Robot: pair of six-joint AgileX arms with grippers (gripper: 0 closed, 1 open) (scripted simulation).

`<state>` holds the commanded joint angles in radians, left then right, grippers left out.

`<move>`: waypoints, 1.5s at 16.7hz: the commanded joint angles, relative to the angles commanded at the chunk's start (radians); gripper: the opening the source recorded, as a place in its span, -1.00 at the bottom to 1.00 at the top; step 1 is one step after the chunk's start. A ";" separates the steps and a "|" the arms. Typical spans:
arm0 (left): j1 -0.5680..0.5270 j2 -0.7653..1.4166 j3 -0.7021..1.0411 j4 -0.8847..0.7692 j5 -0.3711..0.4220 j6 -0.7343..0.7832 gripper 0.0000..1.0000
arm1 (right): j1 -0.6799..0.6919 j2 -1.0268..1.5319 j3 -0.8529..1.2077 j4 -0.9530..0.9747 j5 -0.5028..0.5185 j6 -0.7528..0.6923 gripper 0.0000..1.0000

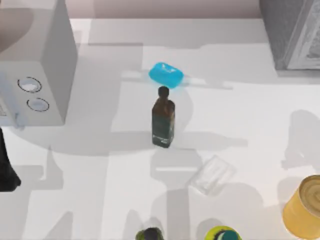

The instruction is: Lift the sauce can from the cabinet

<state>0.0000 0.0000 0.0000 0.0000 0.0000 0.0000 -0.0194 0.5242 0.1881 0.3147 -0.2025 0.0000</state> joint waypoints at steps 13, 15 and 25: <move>0.000 0.000 0.000 0.000 0.000 0.000 1.00 | -0.036 0.634 0.236 0.393 -0.241 0.011 -1.00; 0.000 0.000 0.000 0.000 0.000 0.000 1.00 | -0.043 0.731 0.273 0.455 -0.278 0.012 -1.00; 0.000 0.000 0.000 0.000 0.000 0.000 1.00 | -0.072 1.212 0.460 0.762 -0.461 0.018 -1.00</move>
<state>0.0000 0.0000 0.0000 0.0000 0.0000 0.0000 -0.0918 1.7366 0.6485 1.0772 -0.6640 0.0182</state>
